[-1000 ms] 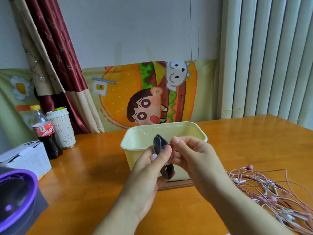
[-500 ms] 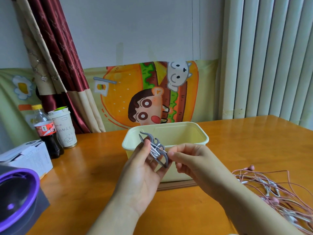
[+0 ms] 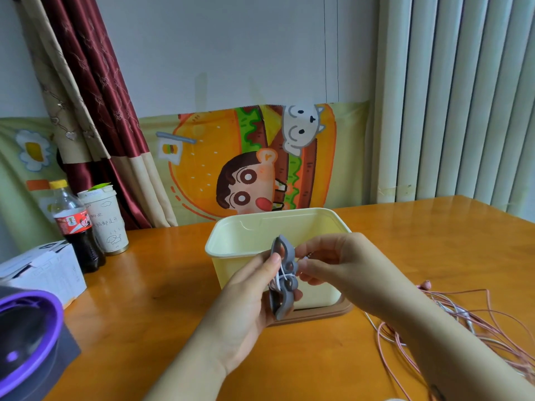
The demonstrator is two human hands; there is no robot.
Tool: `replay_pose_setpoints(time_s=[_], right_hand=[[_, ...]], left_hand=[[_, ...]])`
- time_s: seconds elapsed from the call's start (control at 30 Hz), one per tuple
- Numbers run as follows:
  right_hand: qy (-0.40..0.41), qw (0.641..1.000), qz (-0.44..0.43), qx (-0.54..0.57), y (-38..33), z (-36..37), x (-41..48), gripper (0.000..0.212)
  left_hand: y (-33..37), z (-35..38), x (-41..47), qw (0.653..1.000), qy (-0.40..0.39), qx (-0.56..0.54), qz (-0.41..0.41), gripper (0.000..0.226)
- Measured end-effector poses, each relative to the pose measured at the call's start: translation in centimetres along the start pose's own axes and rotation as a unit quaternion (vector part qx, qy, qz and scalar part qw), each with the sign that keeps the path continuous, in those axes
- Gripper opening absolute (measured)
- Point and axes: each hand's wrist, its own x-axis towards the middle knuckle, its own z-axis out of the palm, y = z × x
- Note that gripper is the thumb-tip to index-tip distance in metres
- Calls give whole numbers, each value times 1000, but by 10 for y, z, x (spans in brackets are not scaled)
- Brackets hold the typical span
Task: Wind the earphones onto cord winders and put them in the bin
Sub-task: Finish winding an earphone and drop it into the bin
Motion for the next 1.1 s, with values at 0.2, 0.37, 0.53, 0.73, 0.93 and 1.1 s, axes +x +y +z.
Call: replay_pose_setpoints(time_s=[0.2, 0.37, 0.53, 0.73, 0.93, 1.1], right_hand=[[10, 994, 34, 102, -1, 2, 1, 2], [66, 997, -12, 50, -2, 10, -2, 6], [112, 992, -62, 4, 0, 23, -4, 10], [131, 980, -136, -60, 1, 31, -8, 18], [137, 972, -178, -68, 4, 35, -8, 28], [132, 968, -198, -80, 7, 39, -10, 34]], left_hand=[[1, -3, -3, 989, 2, 144, 46, 32], [3, -6, -1, 988, 15, 147, 53, 41], [5, -10, 0, 985, 41, 155, 62, 50], [4, -10, 0, 986, 47, 154, 37, 33], [10, -5, -3, 995, 72, 56, -31, 23], [9, -4, -3, 996, 74, -15, -55, 25]])
